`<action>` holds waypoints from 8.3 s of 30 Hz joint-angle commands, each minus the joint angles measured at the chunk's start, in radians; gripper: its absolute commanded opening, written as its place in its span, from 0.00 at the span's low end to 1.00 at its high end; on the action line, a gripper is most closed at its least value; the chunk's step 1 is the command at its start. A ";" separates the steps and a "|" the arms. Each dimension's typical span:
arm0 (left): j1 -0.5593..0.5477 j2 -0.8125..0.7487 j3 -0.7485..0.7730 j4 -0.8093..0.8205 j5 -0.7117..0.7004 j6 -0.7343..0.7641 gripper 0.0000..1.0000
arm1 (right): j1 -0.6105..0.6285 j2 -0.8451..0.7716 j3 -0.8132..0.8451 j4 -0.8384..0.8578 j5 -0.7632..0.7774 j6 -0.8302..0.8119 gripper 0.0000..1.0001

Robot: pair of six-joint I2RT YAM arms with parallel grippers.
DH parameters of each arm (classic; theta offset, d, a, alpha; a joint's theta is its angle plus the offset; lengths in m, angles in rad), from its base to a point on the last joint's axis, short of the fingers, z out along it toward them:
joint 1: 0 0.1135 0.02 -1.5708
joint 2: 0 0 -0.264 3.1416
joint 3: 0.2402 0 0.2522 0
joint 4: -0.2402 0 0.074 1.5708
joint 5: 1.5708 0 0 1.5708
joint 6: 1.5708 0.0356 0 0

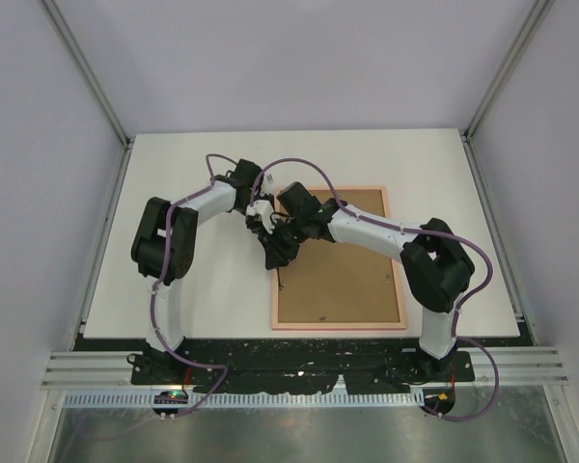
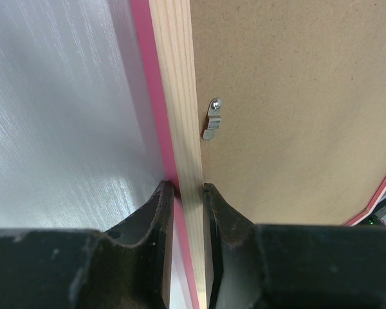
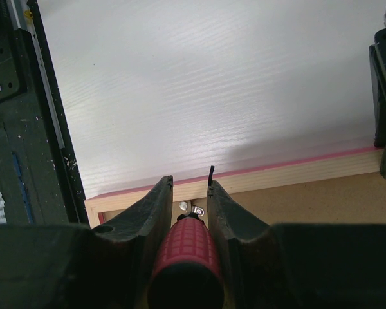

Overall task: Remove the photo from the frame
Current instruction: Release the photo frame item from the photo frame, then place the screwdriver at the center of the board, then move the photo frame to the center of the board.

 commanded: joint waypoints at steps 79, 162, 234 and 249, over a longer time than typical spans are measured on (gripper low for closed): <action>0.018 0.003 0.000 -0.008 -0.079 0.009 0.10 | -0.494 -0.104 0.259 -0.649 -0.120 -0.329 0.08; 0.020 -0.002 -0.009 0.002 -0.082 0.005 0.10 | -1.033 0.253 0.202 -0.285 0.434 -0.012 0.40; 0.184 -0.804 -0.250 -0.081 -0.184 0.505 1.00 | 0.104 -0.548 -0.669 -0.375 0.513 -0.269 0.62; 0.185 -0.888 -0.344 -0.028 -0.148 0.538 1.00 | 0.190 -0.445 -0.700 -0.312 0.547 -0.234 0.46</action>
